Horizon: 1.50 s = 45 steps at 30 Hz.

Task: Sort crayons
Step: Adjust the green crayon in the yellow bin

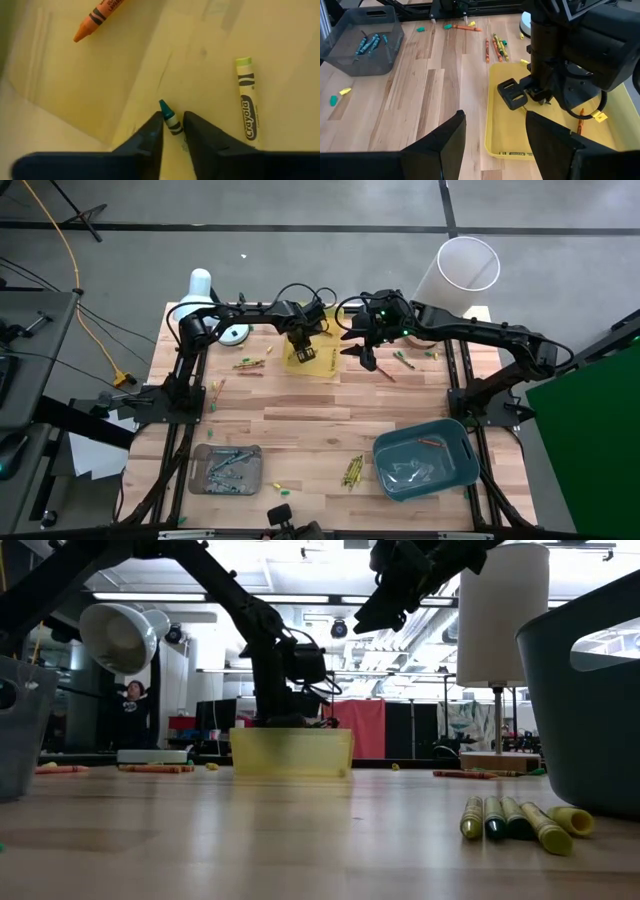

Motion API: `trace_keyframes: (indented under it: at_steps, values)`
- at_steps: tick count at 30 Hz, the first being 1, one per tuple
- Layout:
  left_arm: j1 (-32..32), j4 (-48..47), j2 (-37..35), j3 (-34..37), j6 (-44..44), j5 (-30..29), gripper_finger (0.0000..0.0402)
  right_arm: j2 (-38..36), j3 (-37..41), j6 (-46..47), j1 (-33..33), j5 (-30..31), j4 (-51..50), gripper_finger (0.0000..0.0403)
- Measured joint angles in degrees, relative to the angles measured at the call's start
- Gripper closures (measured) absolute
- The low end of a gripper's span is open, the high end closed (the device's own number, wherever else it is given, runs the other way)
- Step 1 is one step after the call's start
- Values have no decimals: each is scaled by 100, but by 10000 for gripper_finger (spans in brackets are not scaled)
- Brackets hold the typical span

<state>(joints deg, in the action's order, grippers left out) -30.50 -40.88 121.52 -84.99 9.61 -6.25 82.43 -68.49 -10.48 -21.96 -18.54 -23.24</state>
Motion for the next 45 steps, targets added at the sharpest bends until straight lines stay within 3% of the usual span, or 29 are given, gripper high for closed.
trace_keyframes:
  at_steps: [4, 12, 22, 26, 30, 35, 40, 45]
  values:
    - [2, 3, -2, 2, -17, -32, 392, 0, 0, 15, 0, 1, 0, 204]
    - [60, 44, -186, 39, 30, -95, 400, 0, 0, 11, 0, 2, 4, 204]
    - [103, 429, -949, 31, 112, -26, 401, 0, 0, 2, 0, 0, 68, 204]
    - [98, 799, -1282, 49, 111, 287, 401, 0, 0, -36, 0, -5, 21, 204]
    - [94, 2032, -1844, 627, 144, 941, 401, 0, -1, -275, 0, -9, -182, 204]
    - [98, 4166, -2777, 2159, 38, 1402, 401, -2, 55, -473, 0, -63, -414, 204]
    - [201, 6535, -3679, 3913, -181, 1782, 401, -2, 978, -382, -19, -186, 932, 204]
    - [410, 8838, -4196, 5158, -545, 2071, 401, 7, 2230, 375, -23, -156, 3680, 204]
